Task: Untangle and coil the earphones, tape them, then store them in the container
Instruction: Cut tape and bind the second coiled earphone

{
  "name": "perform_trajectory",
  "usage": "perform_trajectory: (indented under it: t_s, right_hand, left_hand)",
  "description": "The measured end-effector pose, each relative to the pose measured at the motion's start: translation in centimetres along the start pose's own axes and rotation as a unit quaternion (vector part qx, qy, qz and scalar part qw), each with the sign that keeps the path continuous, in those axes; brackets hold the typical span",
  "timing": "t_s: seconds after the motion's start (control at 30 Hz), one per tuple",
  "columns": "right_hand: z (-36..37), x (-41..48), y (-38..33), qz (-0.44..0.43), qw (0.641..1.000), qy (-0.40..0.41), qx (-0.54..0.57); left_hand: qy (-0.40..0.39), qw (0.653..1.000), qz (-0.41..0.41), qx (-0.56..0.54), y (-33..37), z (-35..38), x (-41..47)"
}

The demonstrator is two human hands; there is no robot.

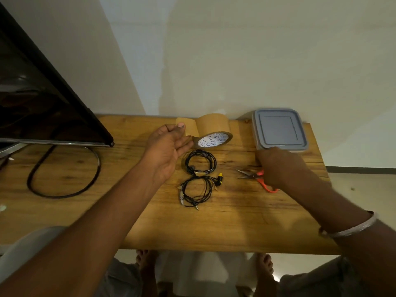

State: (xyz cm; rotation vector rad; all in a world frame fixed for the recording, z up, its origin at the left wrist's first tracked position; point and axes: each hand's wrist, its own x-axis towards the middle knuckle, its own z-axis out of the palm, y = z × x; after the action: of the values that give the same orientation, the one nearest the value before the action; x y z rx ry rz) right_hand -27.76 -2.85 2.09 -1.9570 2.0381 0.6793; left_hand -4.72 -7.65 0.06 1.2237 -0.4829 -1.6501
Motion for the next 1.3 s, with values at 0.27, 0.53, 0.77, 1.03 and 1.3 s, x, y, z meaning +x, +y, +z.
perform_trajectory:
  t_s: [0.27,0.53,0.77,1.03,1.3]
  right_hand:
    - [1.8,-0.6,0.0,0.024,0.999,0.017,0.036]
    - [1.6,-1.1,0.0,0.02,0.999,0.005,0.049]
    - [0.0,-1.0,0.4,0.015,0.994,-0.024,0.108]
    - [-1.7,-0.5,0.5,-0.128,0.729,-0.316,0.594]
    - [0.9,1.1,-4.4,-0.244,0.531,-0.367,0.724]
  left_hand:
    - [0.016,0.999,0.025,0.016,0.1,-0.3,0.3]
    - [0.013,0.998,0.049,0.04,0.0,-0.1,0.2]
    - [0.012,0.997,0.047,0.055,0.2,0.0,0.1]
    - [0.014,0.997,0.038,0.068,0.1,-0.1,0.1]
    - [-0.019,0.996,0.032,0.085,0.1,0.2,-0.3]
